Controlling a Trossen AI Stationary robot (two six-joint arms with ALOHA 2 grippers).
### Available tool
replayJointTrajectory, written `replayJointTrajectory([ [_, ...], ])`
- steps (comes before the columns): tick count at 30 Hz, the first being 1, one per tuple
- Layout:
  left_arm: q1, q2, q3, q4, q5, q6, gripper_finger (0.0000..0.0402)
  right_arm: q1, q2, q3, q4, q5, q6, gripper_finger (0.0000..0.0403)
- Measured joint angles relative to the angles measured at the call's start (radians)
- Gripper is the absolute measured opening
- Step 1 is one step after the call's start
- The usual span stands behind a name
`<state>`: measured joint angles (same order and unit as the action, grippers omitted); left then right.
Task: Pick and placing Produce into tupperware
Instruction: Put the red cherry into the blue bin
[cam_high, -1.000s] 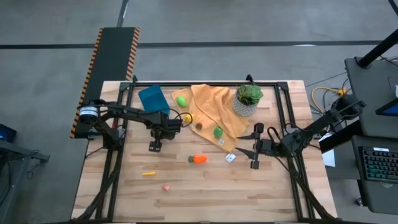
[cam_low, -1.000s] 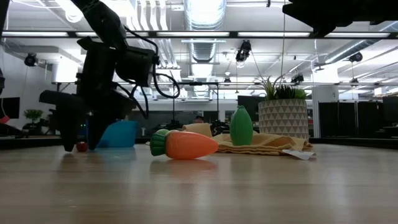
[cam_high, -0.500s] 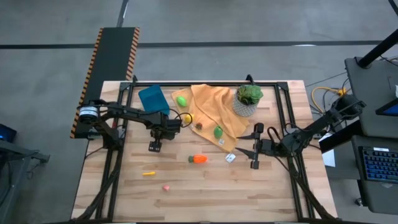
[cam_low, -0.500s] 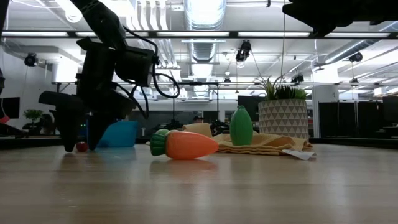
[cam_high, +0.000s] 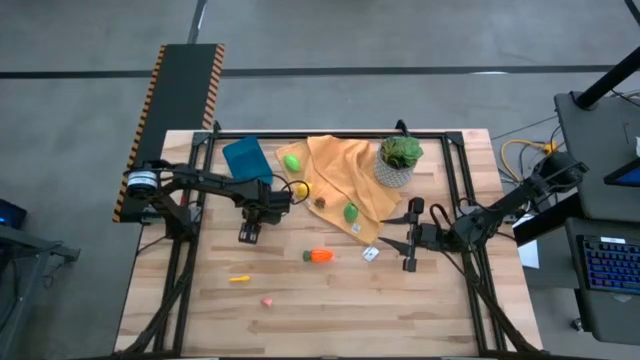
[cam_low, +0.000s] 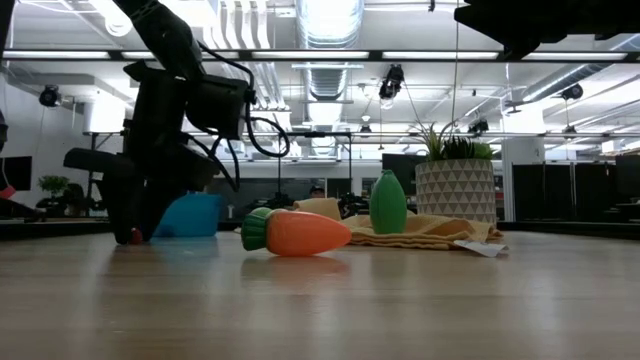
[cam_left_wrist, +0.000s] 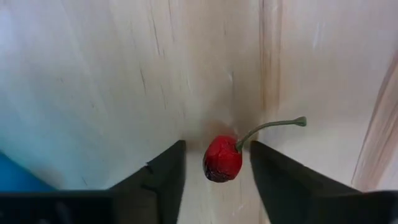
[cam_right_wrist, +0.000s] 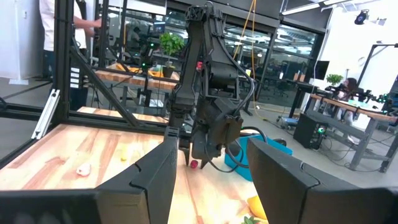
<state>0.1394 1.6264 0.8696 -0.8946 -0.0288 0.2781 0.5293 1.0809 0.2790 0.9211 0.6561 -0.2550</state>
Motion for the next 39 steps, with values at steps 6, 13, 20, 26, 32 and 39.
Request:
replayJointTrajectory([
  [6, 0.0, 0.0, 0.0, -0.001, 0.008, 0.027, 0.0068, 0.0, 0.0, 0.0, 0.0, 0.0, 0.0, 0.0187],
  [13, 0.0, 0.0, 0.0, -0.004, 0.021, 0.047, 0.0008, 0.0, 0.0, 0.0, 0.0, 0.0, 0.0, 0.0187],
  [20, 0.0, 0.0, 0.0, -0.004, 0.021, 0.045, 0.0008, 0.0, 0.0, 0.0, 0.0, 0.0, 0.0, 0.0187],
  [26, -0.002, 0.0, 0.011, 0.002, 0.029, 0.043, 0.0007, 0.0, 0.0, 0.0, 0.0, 0.0, 0.0, 0.0187],
  [32, -0.005, -0.029, 0.02, 0.053, 0.055, 0.04, 0.0007, 0.0, 0.0, 0.0, 0.0, 0.0, 0.0, 0.0187],
  [39, -0.006, -0.128, 0.007, 0.224, 0.09, 0.009, 0.0007, 0.0, 0.0, 0.0, -0.001, 0.0, 0.0, 0.0187],
])
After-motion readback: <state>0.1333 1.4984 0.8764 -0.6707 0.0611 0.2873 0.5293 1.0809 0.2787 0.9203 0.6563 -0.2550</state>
